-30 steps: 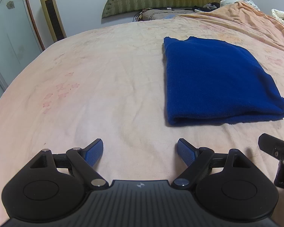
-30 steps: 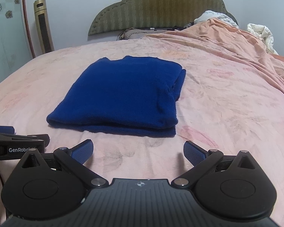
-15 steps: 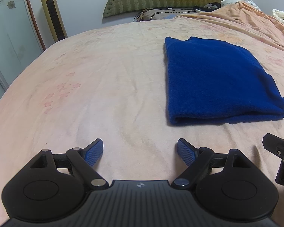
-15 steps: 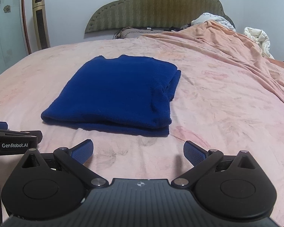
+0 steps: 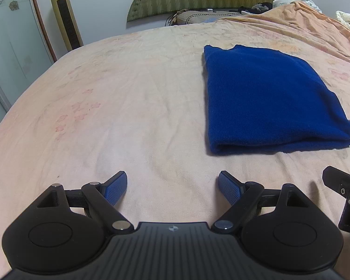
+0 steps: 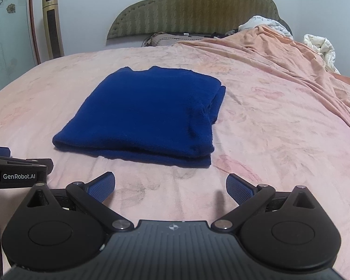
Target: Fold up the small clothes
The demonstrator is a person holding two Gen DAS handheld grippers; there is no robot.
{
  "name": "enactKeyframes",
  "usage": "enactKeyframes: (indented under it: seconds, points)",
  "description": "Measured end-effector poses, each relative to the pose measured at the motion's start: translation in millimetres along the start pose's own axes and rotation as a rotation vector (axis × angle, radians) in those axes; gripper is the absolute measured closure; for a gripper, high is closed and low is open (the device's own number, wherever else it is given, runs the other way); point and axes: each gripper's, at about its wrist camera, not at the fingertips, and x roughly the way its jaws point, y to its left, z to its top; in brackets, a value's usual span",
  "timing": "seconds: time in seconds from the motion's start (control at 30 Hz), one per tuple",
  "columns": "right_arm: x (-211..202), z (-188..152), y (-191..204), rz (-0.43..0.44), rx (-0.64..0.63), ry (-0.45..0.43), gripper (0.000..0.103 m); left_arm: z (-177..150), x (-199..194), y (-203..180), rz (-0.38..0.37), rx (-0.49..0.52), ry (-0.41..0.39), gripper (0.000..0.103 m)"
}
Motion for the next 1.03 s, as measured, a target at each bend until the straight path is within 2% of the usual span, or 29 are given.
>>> enactKeyframes:
  seconds: [0.83, 1.03]
  points:
    - [-2.3, -1.1, -4.6, 0.017, 0.005, -0.009, 0.0, -0.3, -3.5, -6.2, 0.023, 0.019, -0.004, 0.017]
    - [-2.8, -0.9, -3.7, 0.019, 0.004, -0.01, 0.0, -0.4, -9.8, -5.9, 0.021, 0.037, -0.04, 0.017]
